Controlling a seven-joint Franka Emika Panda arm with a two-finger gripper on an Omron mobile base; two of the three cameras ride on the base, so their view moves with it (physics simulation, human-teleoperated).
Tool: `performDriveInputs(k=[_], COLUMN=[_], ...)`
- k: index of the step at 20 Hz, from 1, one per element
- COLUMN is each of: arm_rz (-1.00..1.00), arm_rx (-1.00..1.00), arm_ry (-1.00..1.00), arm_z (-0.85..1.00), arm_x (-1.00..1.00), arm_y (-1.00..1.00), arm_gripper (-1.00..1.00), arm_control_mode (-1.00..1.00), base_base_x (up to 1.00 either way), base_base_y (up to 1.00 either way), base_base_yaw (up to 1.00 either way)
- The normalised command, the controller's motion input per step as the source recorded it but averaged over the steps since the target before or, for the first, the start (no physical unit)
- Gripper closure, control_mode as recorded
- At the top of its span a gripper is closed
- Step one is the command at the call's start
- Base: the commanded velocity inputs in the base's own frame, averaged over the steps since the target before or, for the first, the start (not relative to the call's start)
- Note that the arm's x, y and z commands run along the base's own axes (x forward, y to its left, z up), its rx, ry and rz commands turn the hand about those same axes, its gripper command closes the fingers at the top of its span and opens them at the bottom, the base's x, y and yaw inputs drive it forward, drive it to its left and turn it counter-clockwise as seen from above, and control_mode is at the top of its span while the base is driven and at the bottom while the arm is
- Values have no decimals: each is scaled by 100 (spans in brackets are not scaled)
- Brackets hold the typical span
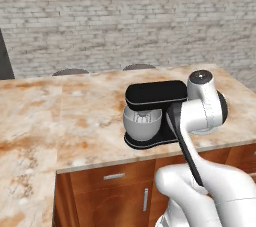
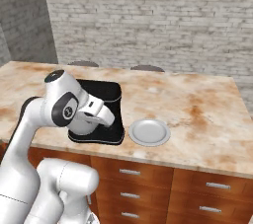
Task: Add butter and sugar cubes to the stand mixer bowl and then turn on the stand mixer to begin making frosting.
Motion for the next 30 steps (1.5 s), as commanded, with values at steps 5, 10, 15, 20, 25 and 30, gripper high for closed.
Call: performDriveInputs(k=[5,10,15,20,25,30], arm_rz=[8,25,31,19,4,2], arm_rx=[0,-1,-10,-23,-26,-22], arm_ry=[0,0,0,-7,-5,-3], arm_z=[-30,-29,-23,-3,-17,-30], arm_x=[-21,-12,0,0,0,8], arm_y=[0,7,35,40,15,-2], arm_gripper=[-100,-100,-100,-100,-100,-100], arm_control_mode=[-100,-100,-100,-100,-100,-100], base_base_x=[0,0,0,0,0,0], base_base_y=[0,0,0,0,0,0], base_base_yaw=[0,0,0,0,0,0])
